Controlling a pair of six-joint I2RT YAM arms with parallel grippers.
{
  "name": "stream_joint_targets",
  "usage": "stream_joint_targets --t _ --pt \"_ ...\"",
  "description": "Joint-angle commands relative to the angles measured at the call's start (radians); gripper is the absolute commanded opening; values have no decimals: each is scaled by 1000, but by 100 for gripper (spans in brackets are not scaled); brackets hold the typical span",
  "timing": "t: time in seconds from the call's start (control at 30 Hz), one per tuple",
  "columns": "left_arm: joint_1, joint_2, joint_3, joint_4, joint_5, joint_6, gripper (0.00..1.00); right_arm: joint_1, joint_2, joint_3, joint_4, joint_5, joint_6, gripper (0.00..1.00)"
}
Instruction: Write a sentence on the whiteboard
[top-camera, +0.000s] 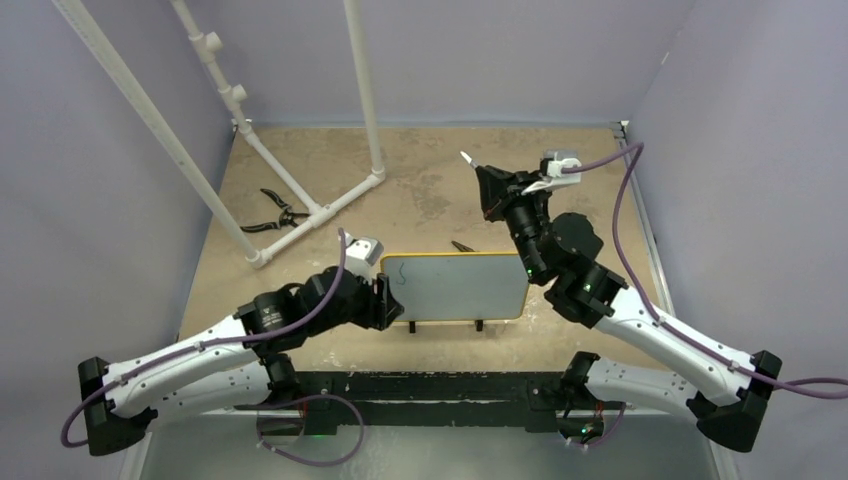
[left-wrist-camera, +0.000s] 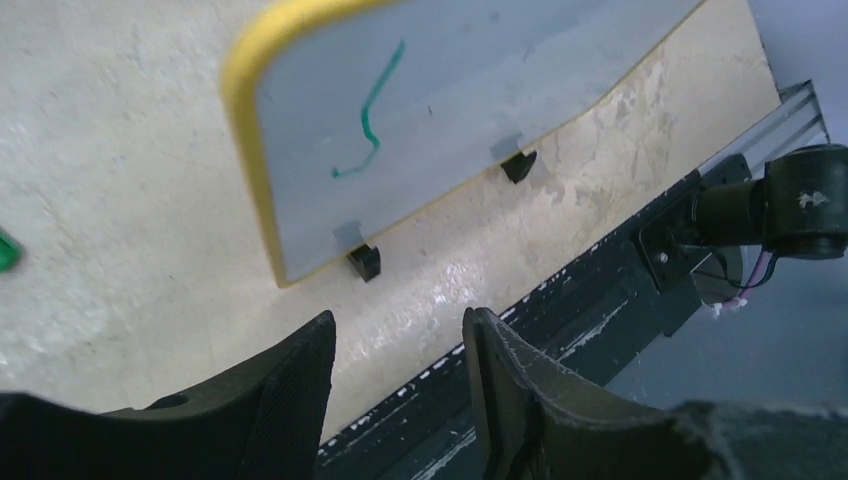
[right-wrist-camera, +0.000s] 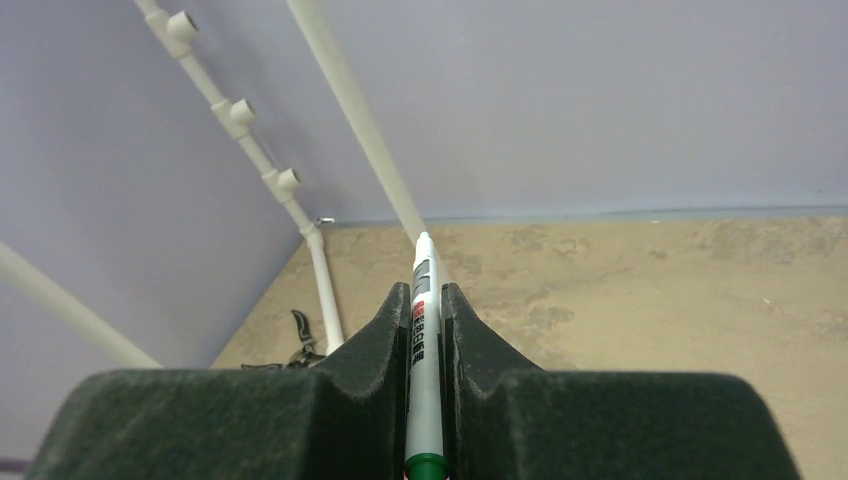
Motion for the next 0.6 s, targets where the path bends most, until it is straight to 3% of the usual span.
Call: stream_joint_targets --t 0.0,0.1,0.2,0.33,0.57 --pt "-159 46 -47 88 -204 -168 49 -11 -63 -13 25 15 0 0" --pt "-323 160 -35 127 -357 -251 49 -11 -70 -8 12 41 8 0" --pt "-407 300 9 86 -501 -346 49 -11 -79 -7 10 53 8 0" --pt "-431 440 27 76 -550 -430 47 -11 -92 -7 13 51 7 0" --pt "-435 511 8 100 -601 -488 44 -11 -121 -26 32 39 9 0"
